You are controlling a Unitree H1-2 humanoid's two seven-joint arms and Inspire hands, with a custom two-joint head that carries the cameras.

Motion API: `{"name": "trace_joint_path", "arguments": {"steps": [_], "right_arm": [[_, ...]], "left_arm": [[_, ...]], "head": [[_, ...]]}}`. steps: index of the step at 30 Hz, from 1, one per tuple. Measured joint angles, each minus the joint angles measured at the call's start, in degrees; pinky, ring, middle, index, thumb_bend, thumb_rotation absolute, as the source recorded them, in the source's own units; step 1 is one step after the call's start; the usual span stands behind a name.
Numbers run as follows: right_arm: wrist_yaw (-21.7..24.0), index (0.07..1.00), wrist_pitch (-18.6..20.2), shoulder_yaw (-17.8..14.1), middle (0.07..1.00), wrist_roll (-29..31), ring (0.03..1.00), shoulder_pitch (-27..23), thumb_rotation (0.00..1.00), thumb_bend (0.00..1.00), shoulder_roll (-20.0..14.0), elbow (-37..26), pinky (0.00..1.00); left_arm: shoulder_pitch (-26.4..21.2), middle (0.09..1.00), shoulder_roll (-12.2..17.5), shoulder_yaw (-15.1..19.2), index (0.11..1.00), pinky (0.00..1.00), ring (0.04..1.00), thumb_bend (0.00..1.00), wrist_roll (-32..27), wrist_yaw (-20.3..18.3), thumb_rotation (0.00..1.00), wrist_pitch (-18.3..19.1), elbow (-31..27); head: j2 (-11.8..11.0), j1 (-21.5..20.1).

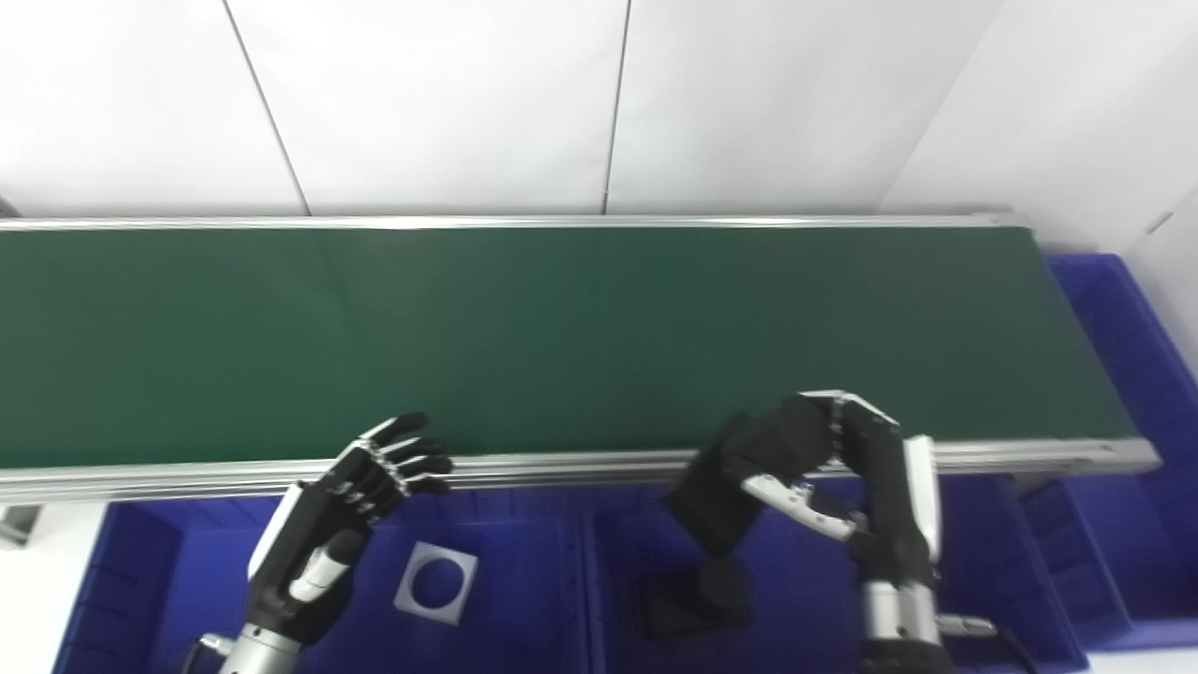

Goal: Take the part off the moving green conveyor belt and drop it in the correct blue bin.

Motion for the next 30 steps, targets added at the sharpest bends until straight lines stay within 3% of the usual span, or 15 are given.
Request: {"name": "trace_joint_path", "arguments": {"steps": [5,8,15,21,30], "right_arm": [[-0.9,0.52,-0.4,0.3,0.511,-0.6,0.409,-0.7,0.0,0.52,0.0,4.0,0.37],[-1.4,0.524,-0.4,0.6,0.508,-1.5,0.409,-0.7,0.0,0.52,0.1,5.4,0.37],[-2.7,0.509,-0.2,0.6,0.515,-3.0,0.418,1.0,0.0,0.52,1.3,3.4,0.36],[-3.2,0.525,0.7,-0.4,0.505,-5.7,0.409,3.7,0.0,0.52,2.3,-1.3,0.35],[-4.5,0.516,1.1,-3.2,0.493,-9.6,0.429,3.7,0.0,0.52,2.1,-1.5,0.41]], "left_arm": [[0.2,0.744,1.0,0.2,0.824,0.64,0.702,0.86,-0.7,-0.6,0.68,1.9,-2.5],[0.2,0.746,1.2,0.4,0.825,0.63,0.698,0.86,-1.3,-0.8,0.69,3.0,-3.8],[-1.2,0.754,3.2,2.1,0.828,0.64,0.702,0.85,-4.0,-1.3,0.67,7.8,-4.9],[-3.5,0.752,4.1,3.6,0.831,0.64,0.7,0.87,-4.5,-2.5,0.68,8.7,-4.3],[-4.1,0.744,4.3,4.4,0.827,0.63,0.691,0.85,-5.1,-3.3,0.69,8.8,-3.0]], "head": [[1.6,-2.6],[4.1,-7.3],[6.4,-14.8],[6.6,-15.1],[6.0,-14.4]]}}
